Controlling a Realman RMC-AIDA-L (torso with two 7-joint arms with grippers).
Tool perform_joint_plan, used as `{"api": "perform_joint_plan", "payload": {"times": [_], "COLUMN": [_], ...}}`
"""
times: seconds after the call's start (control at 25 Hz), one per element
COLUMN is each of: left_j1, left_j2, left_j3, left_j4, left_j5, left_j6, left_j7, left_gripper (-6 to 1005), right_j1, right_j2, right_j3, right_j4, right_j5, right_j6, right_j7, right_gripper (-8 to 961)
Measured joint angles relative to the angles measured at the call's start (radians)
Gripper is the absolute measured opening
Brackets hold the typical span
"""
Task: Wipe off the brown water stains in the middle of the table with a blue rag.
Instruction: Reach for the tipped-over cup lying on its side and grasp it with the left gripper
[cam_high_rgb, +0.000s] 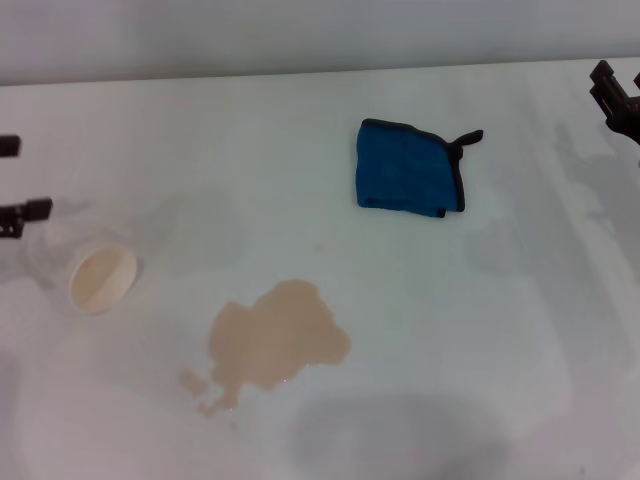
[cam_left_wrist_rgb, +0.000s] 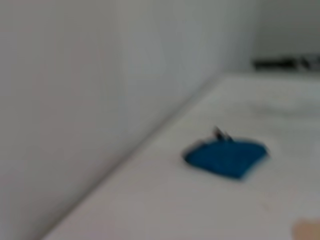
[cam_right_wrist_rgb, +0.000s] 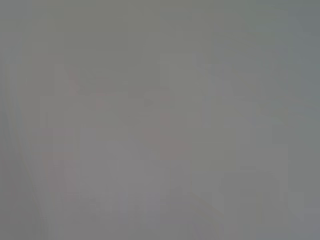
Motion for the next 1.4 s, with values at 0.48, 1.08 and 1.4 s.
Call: {"api": "perform_joint_plan", "payload": {"times": [0.48, 1.08, 1.4], "left_j1": [-0.268, -0.360, -0.381], "left_j2": [0.006, -0.051, -0.130], "left_j3": [0.002, 0.003, 0.002], "left_j4": [-0.151, -0.264, -0.295], "left_j5": [0.402, 0.546, 0.545], "left_j6": [0.028, -0.019, -0.124], "left_j7": [0.011, 0.276, 0.499], "left_gripper": [861, 862, 862], "right_j1": [0.004, 0.028, 0.029], "right_j2": [-0.006, -0.005, -0.001], "right_j3": [0.000, 0.154, 0.161], "right_j4": [0.000, -0.001, 0.000], "right_j5": [0.005, 0.012, 0.092], "right_j6": [0.004, 0.084, 0.132], "right_j7": [0.001, -0.010, -0.009], "right_gripper": [666, 665, 664]}}
